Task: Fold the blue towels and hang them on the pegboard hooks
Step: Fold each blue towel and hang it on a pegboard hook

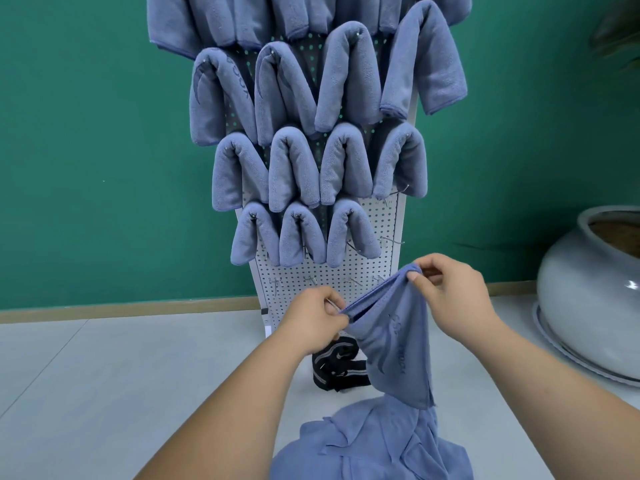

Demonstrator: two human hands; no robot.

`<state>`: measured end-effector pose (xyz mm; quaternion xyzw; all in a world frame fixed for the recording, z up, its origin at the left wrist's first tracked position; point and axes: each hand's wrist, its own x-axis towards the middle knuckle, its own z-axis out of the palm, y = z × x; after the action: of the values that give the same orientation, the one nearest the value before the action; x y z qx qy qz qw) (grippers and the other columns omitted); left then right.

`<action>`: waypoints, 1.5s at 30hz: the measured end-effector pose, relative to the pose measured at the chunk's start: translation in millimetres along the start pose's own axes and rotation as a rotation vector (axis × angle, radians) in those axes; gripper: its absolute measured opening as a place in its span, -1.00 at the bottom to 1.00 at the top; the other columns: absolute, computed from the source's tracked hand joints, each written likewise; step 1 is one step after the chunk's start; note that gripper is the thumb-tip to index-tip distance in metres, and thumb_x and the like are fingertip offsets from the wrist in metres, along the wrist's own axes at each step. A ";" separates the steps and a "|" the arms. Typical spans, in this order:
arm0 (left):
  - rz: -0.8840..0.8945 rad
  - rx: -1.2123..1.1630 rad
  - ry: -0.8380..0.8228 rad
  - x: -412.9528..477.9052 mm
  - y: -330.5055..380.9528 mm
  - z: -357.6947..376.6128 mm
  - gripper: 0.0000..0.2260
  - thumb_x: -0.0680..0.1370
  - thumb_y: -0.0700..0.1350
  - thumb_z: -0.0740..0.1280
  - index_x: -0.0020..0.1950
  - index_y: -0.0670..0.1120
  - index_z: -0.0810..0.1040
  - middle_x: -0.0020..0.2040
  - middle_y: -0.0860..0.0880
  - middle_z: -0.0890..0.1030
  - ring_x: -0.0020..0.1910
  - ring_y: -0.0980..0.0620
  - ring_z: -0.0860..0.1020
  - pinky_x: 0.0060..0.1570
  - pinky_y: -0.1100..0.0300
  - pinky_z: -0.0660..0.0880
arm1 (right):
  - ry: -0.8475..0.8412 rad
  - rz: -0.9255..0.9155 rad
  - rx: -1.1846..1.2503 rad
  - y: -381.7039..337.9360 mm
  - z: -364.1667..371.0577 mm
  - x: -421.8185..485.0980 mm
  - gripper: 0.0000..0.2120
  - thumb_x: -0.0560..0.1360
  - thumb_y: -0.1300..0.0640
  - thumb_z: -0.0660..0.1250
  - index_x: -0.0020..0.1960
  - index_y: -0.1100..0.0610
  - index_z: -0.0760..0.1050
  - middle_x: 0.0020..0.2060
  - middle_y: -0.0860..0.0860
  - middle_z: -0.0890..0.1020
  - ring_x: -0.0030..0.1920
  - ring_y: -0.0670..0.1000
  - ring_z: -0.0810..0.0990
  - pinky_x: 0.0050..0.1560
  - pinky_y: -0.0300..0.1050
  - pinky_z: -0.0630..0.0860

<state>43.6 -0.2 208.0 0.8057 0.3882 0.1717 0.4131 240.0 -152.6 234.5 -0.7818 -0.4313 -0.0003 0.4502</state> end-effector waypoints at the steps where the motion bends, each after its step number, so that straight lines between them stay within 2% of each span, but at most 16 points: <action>1: -0.010 -0.049 0.028 0.9 0.8 -4.8 -0.84 0.44 -0.23 0.48 -0.09 0.01 0.60 -0.32 0.02 0.66 -0.28 -0.10 0.71 -0.22 0.09 0.60 | -0.032 -0.022 -0.128 7.4 -2.6 1.2 -0.88 0.59 0.08 0.45 -0.09 -0.11 0.60 -0.19 -0.20 0.68 -0.15 -0.12 0.65 -0.07 -0.13 0.58; 4: 0.025 -0.090 0.078 0.7 0.2 -17.3 -0.82 0.37 -0.25 0.49 -0.13 0.00 0.65 -0.24 -0.02 0.68 -0.29 0.02 0.61 -0.16 0.11 0.60 | -0.206 -0.002 -0.341 23.2 -4.9 0.3 -0.83 0.58 0.02 0.47 -0.13 -0.16 0.54 -0.22 -0.19 0.66 -0.16 -0.09 0.64 -0.07 -0.01 0.61; 8: 0.053 -0.194 -0.052 -4.9 -2.9 -22.9 -0.81 0.44 -0.36 0.42 -0.11 -0.08 0.67 -0.27 0.02 0.60 -0.30 0.10 0.51 -0.24 0.31 0.47 | -0.340 0.019 -0.303 24.8 -1.0 -0.8 -0.86 0.59 0.03 0.46 -0.11 -0.12 0.56 -0.18 -0.18 0.68 -0.11 -0.08 0.65 0.00 0.02 0.62; 12: 0.010 -0.302 -0.096 -5.0 -4.1 -28.0 -0.80 0.53 -0.34 0.34 -0.09 -0.08 0.67 -0.19 -0.01 0.64 -0.19 0.08 0.54 -0.01 0.11 0.59 | -0.365 0.097 0.040 21.5 -2.3 -1.3 -0.92 0.63 0.05 0.42 -0.05 -0.03 0.60 -0.17 -0.13 0.73 -0.11 -0.07 0.68 0.00 -0.05 0.58; 14: -0.026 -0.342 -0.115 -4.1 -4.3 -25.4 -0.79 0.56 -0.32 0.30 -0.06 -0.06 0.68 -0.13 -0.04 0.65 -0.11 0.04 0.55 0.16 0.00 0.63 | -0.349 0.146 0.190 15.8 -2.1 -1.5 -0.89 0.64 0.01 0.38 -0.04 -0.01 0.58 -0.22 -0.03 0.71 -0.18 -0.01 0.58 -0.08 0.00 0.48; 16: -0.045 -0.377 -0.141 -5.2 -2.6 -21.0 -0.82 0.60 -0.24 0.34 -0.02 -0.03 0.71 -0.09 0.01 0.68 -0.05 0.05 0.58 0.20 0.01 0.60 | -0.293 0.140 0.282 8.7 0.1 -0.6 -0.88 0.64 -0.03 0.36 -0.04 -0.01 0.57 -0.19 0.16 0.64 -0.19 0.03 0.50 -0.06 0.08 0.48; 18: -0.020 -0.387 -0.174 -7.2 -0.8 -16.6 -0.92 0.62 -0.05 0.43 0.06 0.01 0.71 -0.03 0.05 0.71 0.00 0.09 0.61 0.22 0.06 0.57 | -0.239 0.108 0.339 -0.3 1.1 -1.4 -0.88 0.65 0.01 0.36 -0.05 0.01 0.57 -0.31 0.11 0.54 -0.23 0.02 0.42 -0.10 0.04 0.39; 20: 0.044 -0.355 -0.233 -11.5 0.8 -11.1 -0.77 0.56 0.04 0.53 0.17 0.01 0.66 -0.01 0.03 0.68 -0.07 0.15 0.62 0.12 0.18 0.58 | -0.198 0.064 0.333 -8.0 1.4 -2.8 -0.88 0.65 0.05 0.37 -0.06 0.02 0.57 -0.39 -0.04 0.51 -0.29 -0.01 0.37 -0.17 -0.02 0.32; 23: 0.145 -0.205 -0.268 -12.6 1.6 0.2 -0.56 0.43 -0.05 0.66 0.24 0.01 0.60 -0.03 -0.05 0.66 -0.21 0.19 0.57 -0.08 0.27 0.57 | -0.159 0.014 0.328 -15.0 1.1 -5.4 -0.90 0.64 0.06 0.39 -0.06 0.01 0.58 -0.37 -0.01 0.61 -0.32 -0.03 0.40 -0.20 -0.04 0.35; 27: 0.194 -0.100 -0.116 -1.9 -2.0 13.0 -0.86 0.52 -0.04 0.54 0.04 0.05 0.65 -0.04 -0.10 0.71 -0.21 0.11 0.55 0.05 -0.04 0.61 | -0.086 0.036 0.249 -8.8 -1.0 -3.0 -0.90 0.64 0.03 0.38 -0.05 -0.03 0.56 -0.30 0.03 0.69 -0.31 0.02 0.49 -0.21 -0.06 0.40; 31: 0.167 -0.181 0.108 6.1 2.7 5.2 -0.91 0.62 0.00 0.45 -0.06 0.05 0.69 -0.13 -0.02 0.72 -0.23 0.12 0.54 -0.01 0.03 0.58 | -0.094 0.145 0.079 11.0 -7.2 1.7 -0.88 0.67 -0.01 0.31 -0.04 -0.04 0.52 -0.21 -0.08 0.72 -0.09 0.05 0.64 -0.13 -0.07 0.49; 34: 0.167 -0.103 0.218 7.3 4.6 -0.1 -0.90 0.64 0.02 0.42 -0.06 0.08 0.68 -0.17 0.13 0.69 -0.21 0.17 0.56 -0.14 0.17 0.49 | -0.187 0.169 0.044 18.8 -3.2 -0.4 -0.86 0.67 -0.02 0.31 -0.04 -0.03 0.51 -0.23 -0.05 0.72 -0.10 0.09 0.68 -0.03 0.01 0.58; 36: 0.149 0.044 0.273 6.5 3.7 -0.2 -0.88 0.66 0.05 0.36 0.00 0.07 0.64 -0.13 0.14 0.67 -0.13 0.10 0.58 -0.15 0.16 0.45 | -0.201 0.126 0.070 13.4 -0.4 -2.3 -0.87 0.68 -0.02 0.30 -0.04 -0.03 0.50 -0.25 -0.01 0.70 -0.16 0.10 0.64 -0.10 0.00 0.55; 38: 0.110 0.209 0.300 5.1 1.6 0.9 -0.83 0.69 0.07 0.29 0.05 0.03 0.60 -0.07 0.05 0.67 -0.05 -0.04 0.58 -0.11 0.09 0.49 | -0.206 0.060 0.123 2.7 2.9 -4.6 -0.88 0.68 0.00 0.30 -0.03 -0.04 0.49 -0.26 0.01 0.69 -0.19 0.10 0.58 -0.17 -0.01 0.47; 41: 0.059 0.398 0.296 3.4 -1.7 5.0 -0.80 0.72 0.04 0.17 0.08 -0.04 0.50 -0.01 -0.06 0.64 0.01 -0.18 0.56 -0.01 -0.05 0.53 | -0.227 -0.024 0.198 -12.8 11.0 -10.9 -0.94 0.67 0.00 0.34 0.01 -0.08 0.51 -0.20 -0.04 0.69 -0.10 0.07 0.64 0.00 0.06 0.57; 45: 0.180 0.215 0.182 -4.4 10.3 4.1 -0.89 0.63 0.01 0.20 0.13 0.12 0.47 0.05 0.08 0.61 0.04 -0.01 0.55 0.00 0.01 0.49 | -0.237 -0.140 0.228 -25.2 23.3 -19.5 -0.92 0.64 0.02 0.39 0.01 -0.15 0.54 -0.23 -0.07 0.66 -0.17 0.03 0.62 -0.02 0.07 0.60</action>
<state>48.2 -9.5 213.9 0.8579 0.3662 0.2377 0.2707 201.7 -143.7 230.8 -0.6883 -0.5320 0.1096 0.4809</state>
